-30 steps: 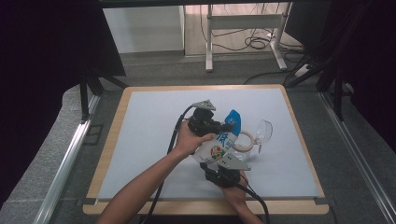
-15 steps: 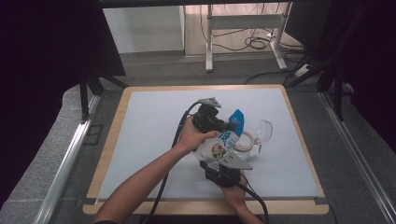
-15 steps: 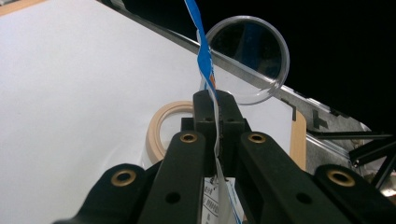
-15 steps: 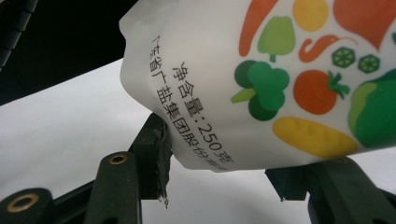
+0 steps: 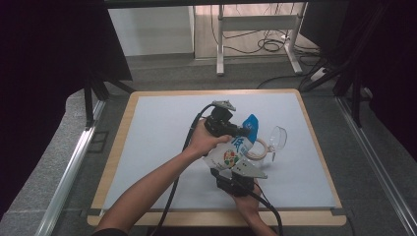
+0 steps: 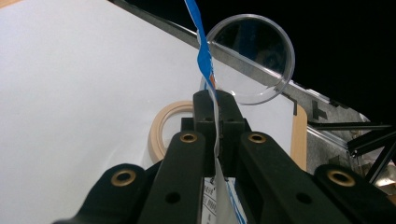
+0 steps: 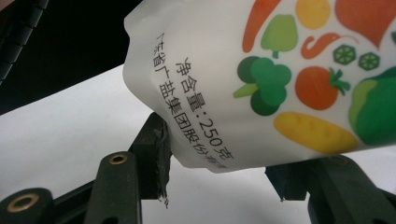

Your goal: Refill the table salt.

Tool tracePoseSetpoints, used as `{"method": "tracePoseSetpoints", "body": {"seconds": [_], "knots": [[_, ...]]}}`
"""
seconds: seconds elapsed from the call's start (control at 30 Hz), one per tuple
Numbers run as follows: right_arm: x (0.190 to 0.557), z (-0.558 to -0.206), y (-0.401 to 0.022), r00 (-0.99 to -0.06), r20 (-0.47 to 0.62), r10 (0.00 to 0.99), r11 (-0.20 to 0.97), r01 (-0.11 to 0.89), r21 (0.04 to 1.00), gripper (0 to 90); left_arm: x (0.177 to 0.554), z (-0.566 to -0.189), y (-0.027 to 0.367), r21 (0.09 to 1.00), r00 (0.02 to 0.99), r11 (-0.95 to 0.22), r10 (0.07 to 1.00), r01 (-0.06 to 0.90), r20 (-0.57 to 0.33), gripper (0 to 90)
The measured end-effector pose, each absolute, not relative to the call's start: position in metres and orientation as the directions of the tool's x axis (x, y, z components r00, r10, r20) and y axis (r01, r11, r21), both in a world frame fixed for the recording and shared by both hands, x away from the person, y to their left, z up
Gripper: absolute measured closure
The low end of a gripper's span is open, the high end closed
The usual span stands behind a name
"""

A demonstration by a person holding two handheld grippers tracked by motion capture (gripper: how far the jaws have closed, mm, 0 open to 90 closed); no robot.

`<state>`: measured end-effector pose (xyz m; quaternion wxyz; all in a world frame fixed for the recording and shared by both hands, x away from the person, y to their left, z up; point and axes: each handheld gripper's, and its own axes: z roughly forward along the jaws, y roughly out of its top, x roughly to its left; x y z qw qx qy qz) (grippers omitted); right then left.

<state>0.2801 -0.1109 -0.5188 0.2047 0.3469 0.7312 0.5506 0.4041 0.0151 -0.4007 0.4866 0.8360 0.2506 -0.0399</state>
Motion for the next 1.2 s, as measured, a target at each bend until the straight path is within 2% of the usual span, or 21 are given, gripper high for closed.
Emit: {"method": "tracePoseSetpoints", "body": {"seconds": [1.2], "knots": [[0.279,-0.509,-0.107,-0.66,0.146,0.737,0.087,0.306,0.948,47.4,0.419,-0.39,0.001,0.735,0.892,-0.517,0.348,0.439,-0.289,89.9]]}}
